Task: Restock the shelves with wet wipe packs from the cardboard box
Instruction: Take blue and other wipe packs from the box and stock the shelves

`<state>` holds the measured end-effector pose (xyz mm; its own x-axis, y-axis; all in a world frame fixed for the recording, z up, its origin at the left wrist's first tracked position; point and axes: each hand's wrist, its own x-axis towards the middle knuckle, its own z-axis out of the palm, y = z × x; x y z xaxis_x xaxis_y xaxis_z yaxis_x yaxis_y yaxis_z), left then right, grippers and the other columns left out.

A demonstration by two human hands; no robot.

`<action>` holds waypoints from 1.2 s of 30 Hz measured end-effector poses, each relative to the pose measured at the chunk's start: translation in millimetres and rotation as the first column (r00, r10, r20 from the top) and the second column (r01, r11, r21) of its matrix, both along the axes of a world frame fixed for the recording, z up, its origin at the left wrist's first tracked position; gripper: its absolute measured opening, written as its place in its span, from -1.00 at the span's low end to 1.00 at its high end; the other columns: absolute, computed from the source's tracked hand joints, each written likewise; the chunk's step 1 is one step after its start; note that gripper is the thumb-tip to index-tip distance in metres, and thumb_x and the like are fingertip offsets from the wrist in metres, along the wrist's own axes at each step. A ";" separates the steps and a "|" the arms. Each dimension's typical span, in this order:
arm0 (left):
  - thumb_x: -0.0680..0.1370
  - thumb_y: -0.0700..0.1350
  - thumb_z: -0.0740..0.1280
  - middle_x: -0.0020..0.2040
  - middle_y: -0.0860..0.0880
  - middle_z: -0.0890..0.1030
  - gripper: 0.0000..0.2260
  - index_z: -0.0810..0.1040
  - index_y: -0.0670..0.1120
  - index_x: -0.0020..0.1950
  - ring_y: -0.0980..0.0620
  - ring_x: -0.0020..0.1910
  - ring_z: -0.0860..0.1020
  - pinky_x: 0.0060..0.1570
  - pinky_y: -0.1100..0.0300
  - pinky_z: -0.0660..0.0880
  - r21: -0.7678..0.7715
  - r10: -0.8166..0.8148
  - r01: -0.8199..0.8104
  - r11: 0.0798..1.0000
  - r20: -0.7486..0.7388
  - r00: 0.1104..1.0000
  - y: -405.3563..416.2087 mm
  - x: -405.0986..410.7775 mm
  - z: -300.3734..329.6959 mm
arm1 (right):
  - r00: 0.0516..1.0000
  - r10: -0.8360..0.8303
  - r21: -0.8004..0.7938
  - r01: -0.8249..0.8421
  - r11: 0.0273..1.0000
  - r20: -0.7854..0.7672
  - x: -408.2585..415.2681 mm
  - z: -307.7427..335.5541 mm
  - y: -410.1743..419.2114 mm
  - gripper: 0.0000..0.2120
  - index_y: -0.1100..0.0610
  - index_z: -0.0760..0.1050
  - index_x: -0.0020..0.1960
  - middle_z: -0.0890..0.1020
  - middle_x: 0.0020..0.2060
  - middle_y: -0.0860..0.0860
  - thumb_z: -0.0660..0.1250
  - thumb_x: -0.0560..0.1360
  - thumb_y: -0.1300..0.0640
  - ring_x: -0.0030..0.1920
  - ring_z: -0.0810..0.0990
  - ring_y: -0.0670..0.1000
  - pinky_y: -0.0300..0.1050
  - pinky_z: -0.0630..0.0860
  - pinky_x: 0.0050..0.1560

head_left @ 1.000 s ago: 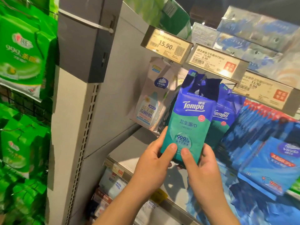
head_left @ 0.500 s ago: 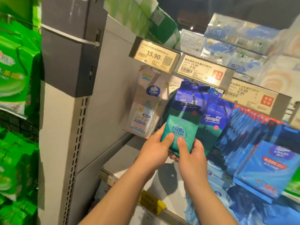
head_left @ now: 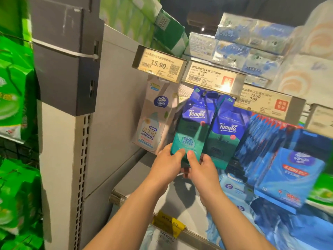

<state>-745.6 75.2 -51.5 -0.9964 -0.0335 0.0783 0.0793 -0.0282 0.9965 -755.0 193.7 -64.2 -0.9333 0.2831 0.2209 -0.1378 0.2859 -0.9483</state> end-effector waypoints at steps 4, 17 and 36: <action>0.65 0.06 0.25 0.28 0.03 0.58 -0.85 0.45 0.19 0.23 0.09 0.12 0.58 0.11 0.07 0.54 -0.015 -0.007 0.008 1.000 0.051 0.999 -3.9 14.0 -20.0 | 0.987 0.034 0.075 -0.046 0.996 0.159 8.7 -7.9 7.9 -0.73 0.13 0.51 0.26 0.68 -0.07 0.04 0.33 0.63 0.02 -0.19 0.68 0.02 -0.06 0.64 -0.19; 0.69 0.24 0.04 0.67 0.03 0.16 -0.42 0.09 0.08 0.68 -0.01 0.63 0.13 0.57 0.02 0.07 -0.394 -0.103 0.123 0.911 0.072 0.992 -13.7 84.3 -67.8 | 0.972 -0.026 0.512 -0.100 0.853 0.233 103.5 -36.6 24.4 -0.78 -0.08 0.62 -0.07 0.70 -0.15 -0.14 0.26 0.62 -0.12 -0.07 0.64 -0.14 -0.30 0.52 0.03; 0.45 0.59 -0.16 0.58 0.14 0.31 -0.14 0.26 0.15 0.60 -0.06 0.60 0.21 0.51 -0.11 0.23 -0.784 0.040 0.092 0.614 0.148 0.988 -38.2 319.3 -172.1 | 0.937 0.126 0.507 -0.286 0.813 0.326 340.3 -100.6 48.9 -0.54 -0.22 0.38 0.52 0.48 0.45 -0.19 0.21 0.63 -0.21 0.42 0.47 -0.11 -0.29 0.33 0.23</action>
<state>-426.3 37.1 -223.6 -0.9973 0.0010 -0.0736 -0.0461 0.7714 0.6347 -414.7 242.6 -164.7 -0.9998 -0.0128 0.0154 -0.0198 0.7543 -0.6562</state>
